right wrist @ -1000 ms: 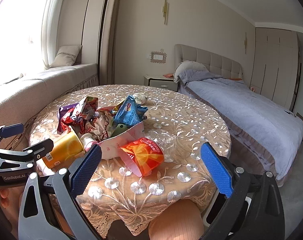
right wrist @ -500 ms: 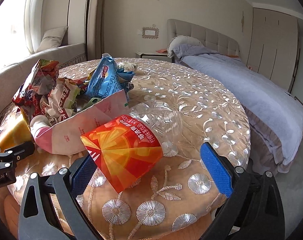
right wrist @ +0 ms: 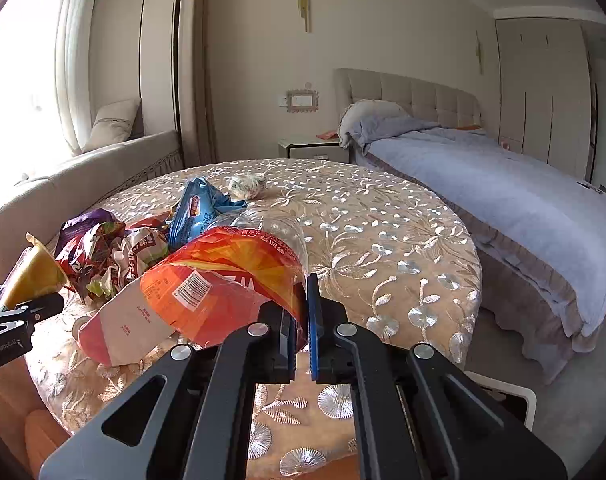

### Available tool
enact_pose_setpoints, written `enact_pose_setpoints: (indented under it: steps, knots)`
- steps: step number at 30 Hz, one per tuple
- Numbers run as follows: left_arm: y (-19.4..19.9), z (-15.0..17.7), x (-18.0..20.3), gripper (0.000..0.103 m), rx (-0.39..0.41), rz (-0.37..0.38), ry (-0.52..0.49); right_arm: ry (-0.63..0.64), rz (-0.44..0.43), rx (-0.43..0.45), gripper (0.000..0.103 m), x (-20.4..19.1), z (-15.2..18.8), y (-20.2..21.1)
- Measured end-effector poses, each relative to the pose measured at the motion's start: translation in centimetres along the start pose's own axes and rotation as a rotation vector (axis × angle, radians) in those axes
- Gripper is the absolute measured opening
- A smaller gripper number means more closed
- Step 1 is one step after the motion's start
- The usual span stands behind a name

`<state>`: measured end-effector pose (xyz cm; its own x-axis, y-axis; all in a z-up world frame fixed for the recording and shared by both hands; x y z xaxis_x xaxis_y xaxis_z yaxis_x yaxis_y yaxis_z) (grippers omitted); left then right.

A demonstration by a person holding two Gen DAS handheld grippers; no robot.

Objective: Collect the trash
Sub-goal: 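Grasp the yellow cup with the left tool while the right tool grasps the orange-labelled bottle, then carry the cup and bottle over the white bin and open both tools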

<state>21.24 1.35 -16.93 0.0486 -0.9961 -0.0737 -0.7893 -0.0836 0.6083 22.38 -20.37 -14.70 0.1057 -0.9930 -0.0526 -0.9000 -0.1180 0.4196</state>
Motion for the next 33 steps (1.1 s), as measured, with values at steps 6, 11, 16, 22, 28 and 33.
enact_pose_setpoints:
  steps: [6,11,16,22,28,33]
  knots:
    - [3.7,-2.4,3.9,0.042,0.08,0.058,-0.062,-0.02,0.015,0.068,0.006,3.2,-1.8,3.1]
    - [5.0,-3.2,10.5,0.042,0.096,0.192,-0.146,-0.057,0.061,0.065,0.006,7.7,-1.4,5.4]
    - [4.9,-2.3,19.7,0.042,0.073,0.355,-0.272,-0.089,0.172,0.013,0.006,13.9,0.8,7.3]
    - [3.2,1.4,31.0,0.042,-0.035,0.545,-0.439,-0.086,0.32,-0.143,0.006,21.4,6.1,7.9]
    - [-1.8,7.7,40.1,0.042,-0.248,0.65,-0.584,-0.177,0.37,-0.336,0.006,27.9,13.8,5.9]
    - [-6.7,13.2,45.5,0.042,-0.436,0.66,-0.664,-0.207,0.375,-0.466,0.006,30.7,19.0,2.9]
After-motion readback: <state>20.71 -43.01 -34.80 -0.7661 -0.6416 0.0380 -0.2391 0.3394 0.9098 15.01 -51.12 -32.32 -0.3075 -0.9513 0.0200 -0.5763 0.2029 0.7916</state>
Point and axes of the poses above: each gripper's, at about its wrist camera, not at the fingertips, and y roughly against the way its jaws point, x to its right, z to its underside, the point moved 8 cm from there along -y, roughly the way its jaws point, and after that the axes turned 1 degree about x, right-handed, at the moved point
